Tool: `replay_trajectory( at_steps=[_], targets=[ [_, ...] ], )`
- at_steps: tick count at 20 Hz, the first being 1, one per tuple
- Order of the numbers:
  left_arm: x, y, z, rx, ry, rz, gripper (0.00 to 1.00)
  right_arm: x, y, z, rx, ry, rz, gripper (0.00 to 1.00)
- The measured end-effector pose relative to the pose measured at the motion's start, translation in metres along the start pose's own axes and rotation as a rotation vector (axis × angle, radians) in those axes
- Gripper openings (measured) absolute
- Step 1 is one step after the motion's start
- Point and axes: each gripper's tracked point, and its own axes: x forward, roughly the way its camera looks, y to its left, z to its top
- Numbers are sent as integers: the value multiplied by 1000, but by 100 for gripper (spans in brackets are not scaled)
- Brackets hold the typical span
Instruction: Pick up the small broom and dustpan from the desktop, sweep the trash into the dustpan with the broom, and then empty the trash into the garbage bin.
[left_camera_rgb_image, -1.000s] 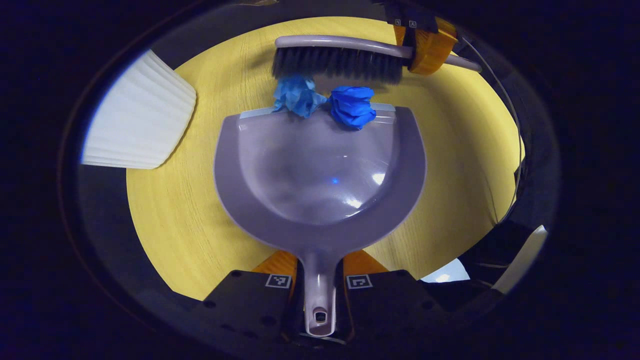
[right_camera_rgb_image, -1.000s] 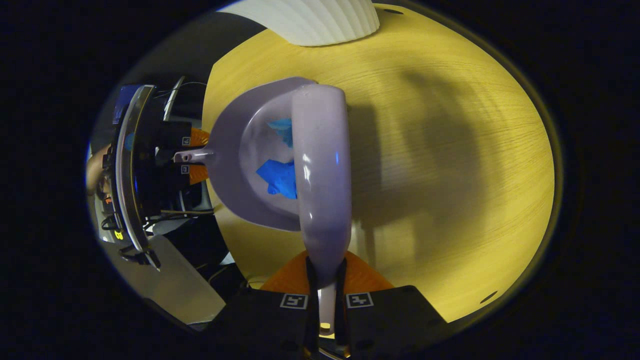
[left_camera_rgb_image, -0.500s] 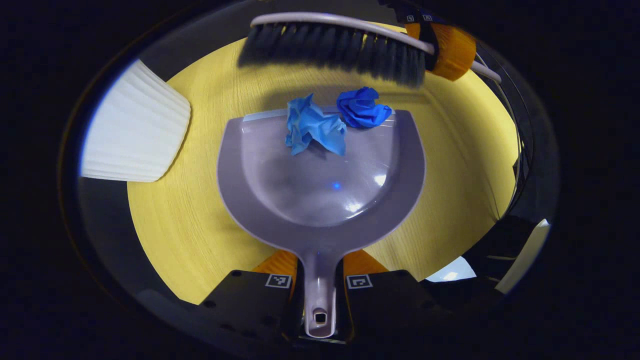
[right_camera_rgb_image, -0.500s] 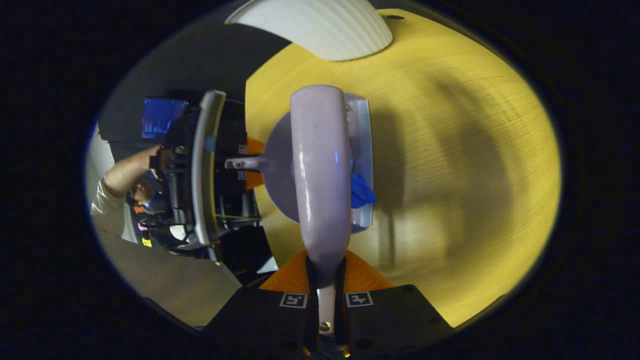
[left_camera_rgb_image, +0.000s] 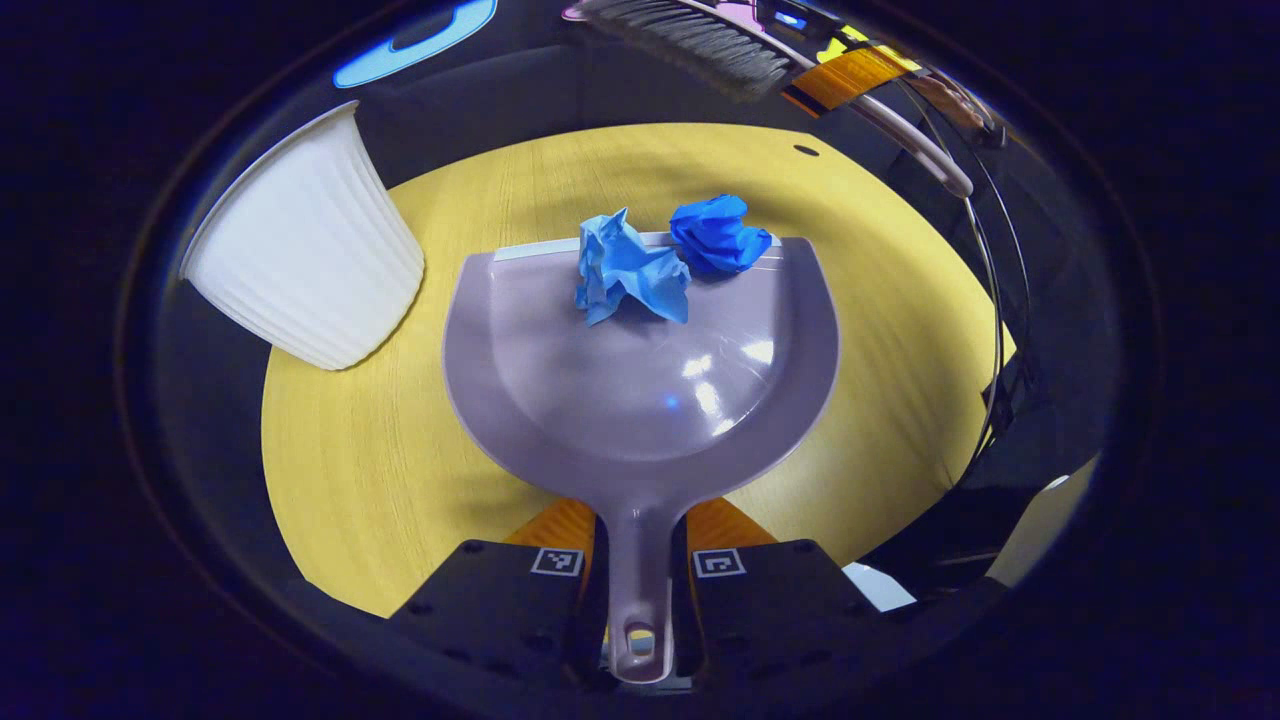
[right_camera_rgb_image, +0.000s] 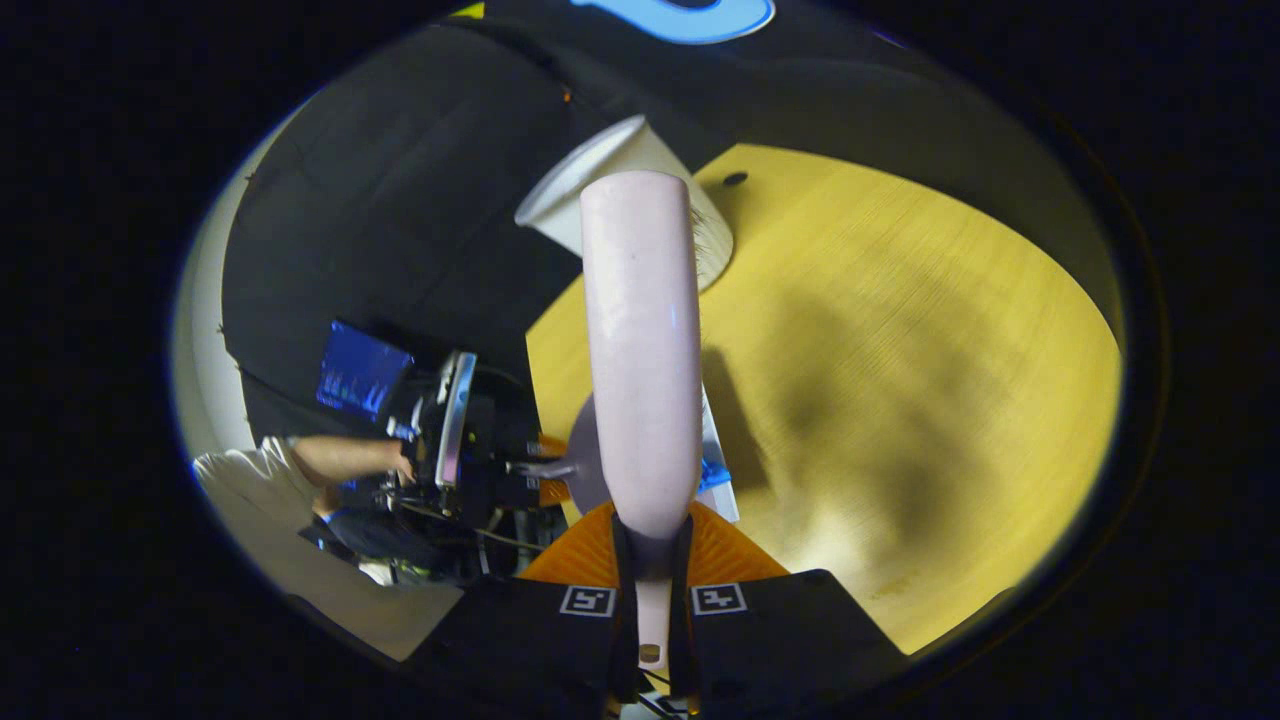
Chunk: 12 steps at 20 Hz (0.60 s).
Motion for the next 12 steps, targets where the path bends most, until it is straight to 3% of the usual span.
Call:
replay_trajectory(
  at_steps=[3,4,7,12],
  targets=[
    [-4,-1,5,-31,-83,16,22,-49,-3,10,35,-169,-38,13],
    [-10,-1,7,-47,-107,17,23,-63,-10,11,30,-226,-87,13],
    [-32,3,25,-56,-182,61,24,-100,-40,7,-27,-422,-335,13],
    [-121,19,87,-137,-394,203,23,-153,-23,14,-21,-868,-536,13]
  ],
)
